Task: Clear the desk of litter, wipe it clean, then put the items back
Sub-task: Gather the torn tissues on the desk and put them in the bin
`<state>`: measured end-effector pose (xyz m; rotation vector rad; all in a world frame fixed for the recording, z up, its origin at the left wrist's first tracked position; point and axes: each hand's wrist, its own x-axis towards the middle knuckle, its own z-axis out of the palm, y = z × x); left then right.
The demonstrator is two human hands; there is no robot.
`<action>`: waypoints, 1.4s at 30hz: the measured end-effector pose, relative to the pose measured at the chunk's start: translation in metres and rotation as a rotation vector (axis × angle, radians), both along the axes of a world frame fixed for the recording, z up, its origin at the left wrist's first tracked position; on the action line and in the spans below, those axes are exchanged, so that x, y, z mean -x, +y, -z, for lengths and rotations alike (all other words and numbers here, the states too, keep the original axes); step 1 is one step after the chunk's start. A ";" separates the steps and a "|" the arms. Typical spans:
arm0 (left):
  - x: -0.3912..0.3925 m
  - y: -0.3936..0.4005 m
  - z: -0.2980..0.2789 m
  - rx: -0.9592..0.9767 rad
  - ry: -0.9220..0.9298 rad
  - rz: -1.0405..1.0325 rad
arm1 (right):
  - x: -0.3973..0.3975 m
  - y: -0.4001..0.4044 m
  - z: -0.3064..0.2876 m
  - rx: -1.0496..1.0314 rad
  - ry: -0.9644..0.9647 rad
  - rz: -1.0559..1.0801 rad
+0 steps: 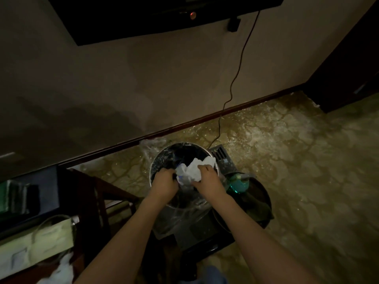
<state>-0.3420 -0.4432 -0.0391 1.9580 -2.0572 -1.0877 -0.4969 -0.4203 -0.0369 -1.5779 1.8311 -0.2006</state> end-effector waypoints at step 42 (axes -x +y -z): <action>-0.314 0.290 -0.014 -0.007 -0.243 -0.450 | -0.330 0.183 0.005 -0.064 -0.003 -0.477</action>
